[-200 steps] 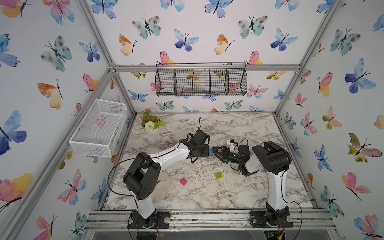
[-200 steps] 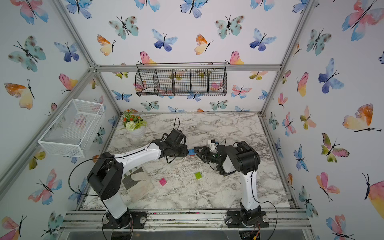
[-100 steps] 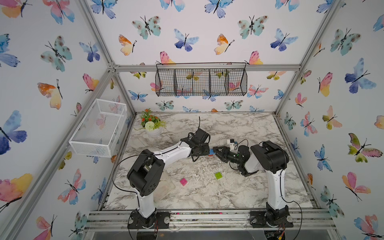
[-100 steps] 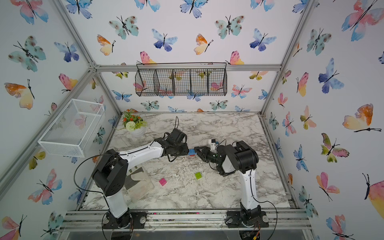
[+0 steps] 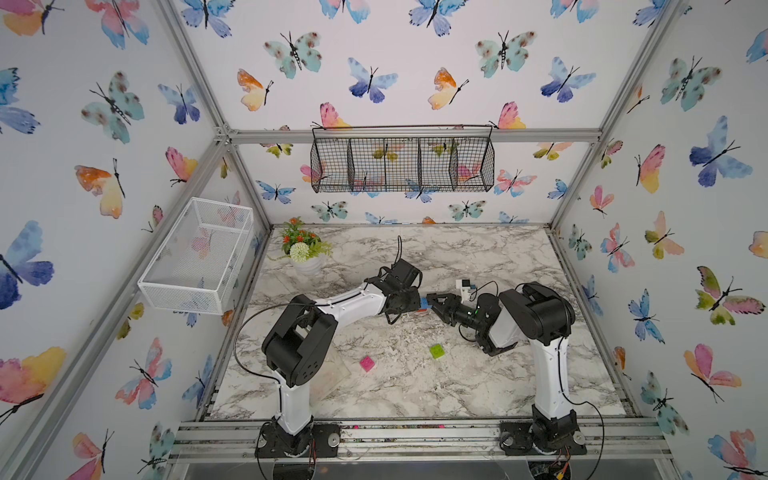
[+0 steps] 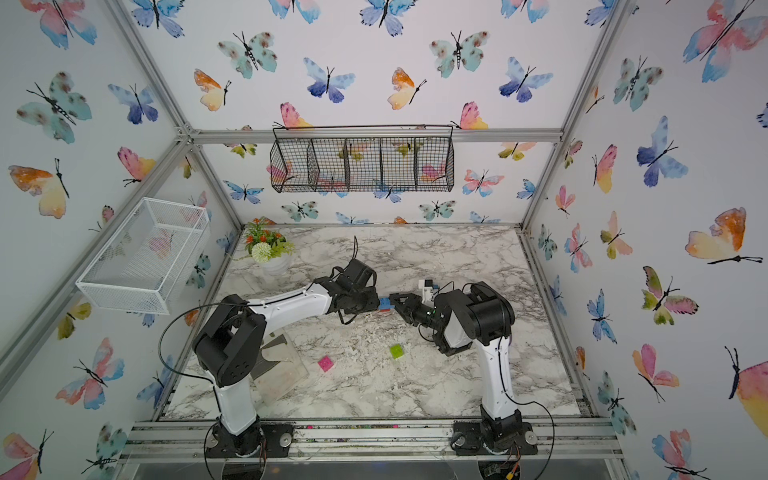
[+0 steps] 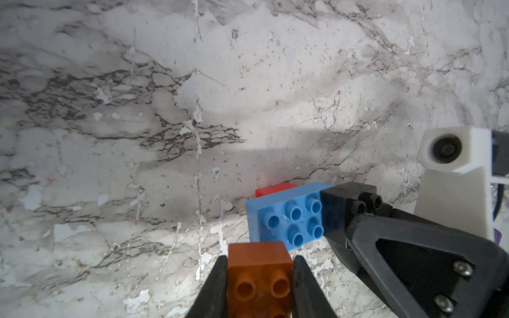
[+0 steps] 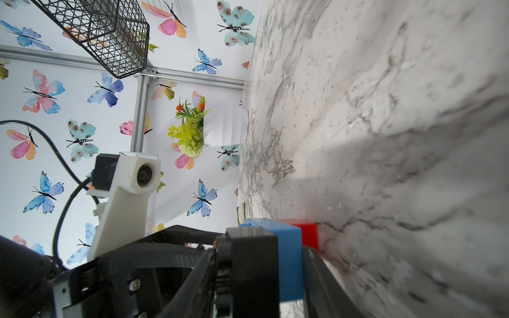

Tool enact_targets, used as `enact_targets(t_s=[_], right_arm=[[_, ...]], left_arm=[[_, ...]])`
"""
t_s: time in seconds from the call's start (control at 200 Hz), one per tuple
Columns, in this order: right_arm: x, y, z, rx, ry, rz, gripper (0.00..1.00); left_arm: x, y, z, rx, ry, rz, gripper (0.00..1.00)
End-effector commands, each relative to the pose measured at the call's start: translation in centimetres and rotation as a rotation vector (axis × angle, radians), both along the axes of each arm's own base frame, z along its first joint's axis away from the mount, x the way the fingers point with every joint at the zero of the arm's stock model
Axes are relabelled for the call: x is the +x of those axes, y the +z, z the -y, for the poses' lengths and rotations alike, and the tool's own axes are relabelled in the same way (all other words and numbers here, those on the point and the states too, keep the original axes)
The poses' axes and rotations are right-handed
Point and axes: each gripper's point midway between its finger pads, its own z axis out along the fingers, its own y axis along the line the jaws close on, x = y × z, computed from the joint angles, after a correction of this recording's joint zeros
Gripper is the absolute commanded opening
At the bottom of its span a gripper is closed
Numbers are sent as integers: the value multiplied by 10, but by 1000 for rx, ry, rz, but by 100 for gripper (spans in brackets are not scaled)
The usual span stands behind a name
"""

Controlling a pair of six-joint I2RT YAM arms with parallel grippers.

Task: Assemble the letter v with lego
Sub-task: Assemble the lego brick with the lego brick.

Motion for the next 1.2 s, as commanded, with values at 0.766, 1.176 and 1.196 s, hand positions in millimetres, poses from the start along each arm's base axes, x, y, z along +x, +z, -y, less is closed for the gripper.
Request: enact_targets(t_s=[0.766,1.176,1.196], right_arm=[[-2,-21,3,-67,-18,-51,36],[-3,-22,4,-72,-19,-49,34],[-3,-23,4,-72,-19,-50,34]], left_arm=[[21,-29,-7,212,17,-16,20],[14,-48,-7,323,-29,-70,18],[14,-49,-7,324,-31,-73,18]])
